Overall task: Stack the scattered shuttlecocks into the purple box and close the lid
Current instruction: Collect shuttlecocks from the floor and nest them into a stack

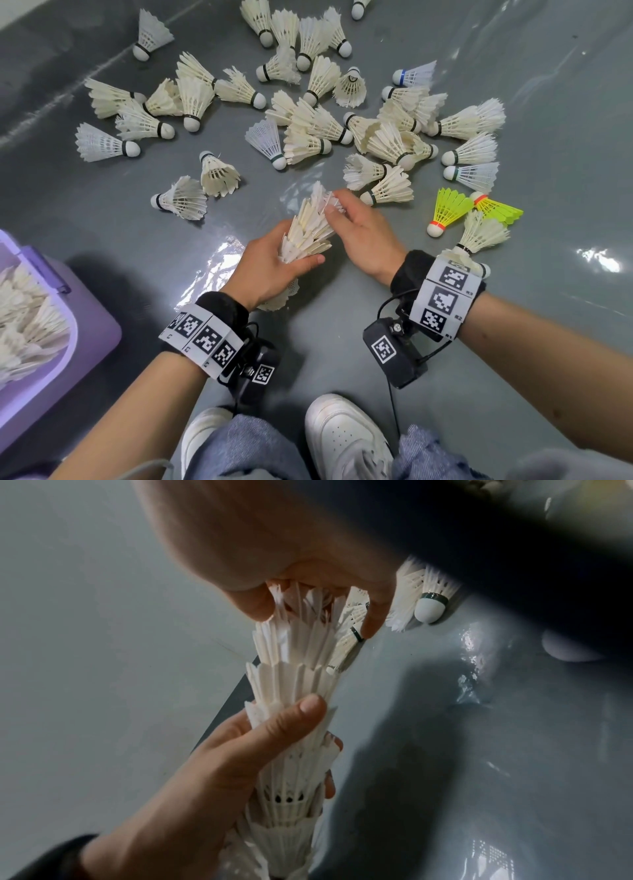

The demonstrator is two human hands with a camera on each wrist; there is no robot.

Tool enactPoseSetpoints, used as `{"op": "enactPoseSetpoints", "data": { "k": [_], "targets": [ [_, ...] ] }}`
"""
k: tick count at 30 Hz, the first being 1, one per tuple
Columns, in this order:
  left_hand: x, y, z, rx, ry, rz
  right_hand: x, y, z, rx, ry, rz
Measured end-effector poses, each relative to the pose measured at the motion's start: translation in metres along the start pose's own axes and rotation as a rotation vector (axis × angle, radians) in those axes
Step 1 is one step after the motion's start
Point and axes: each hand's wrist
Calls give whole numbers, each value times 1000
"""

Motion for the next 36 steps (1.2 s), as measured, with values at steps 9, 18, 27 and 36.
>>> {"op": "enactPoseSetpoints", "data": {
  "k": [9, 18, 27, 36],
  "targets": [
    [-10, -7, 4, 3, -27, -6, -17, 11, -10, -264, -58, 18],
    [-26, -38, 7, 90, -63, 24, -63, 41, -39, -349, -375, -101],
    [-29, -42, 7, 115, -63, 54, -82, 30, -48, 176, -444, -501],
    [-19, -25, 2, 99, -18, 45, -83, 27, -39, 217, -609, -624]
  ]
}}
Point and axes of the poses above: each hand's wrist, its own z-axis towards the middle knuckle, its own y-axis out of the back of the hand, x = y × z, and after that the axes turned 10 degrees about -z, right-handed
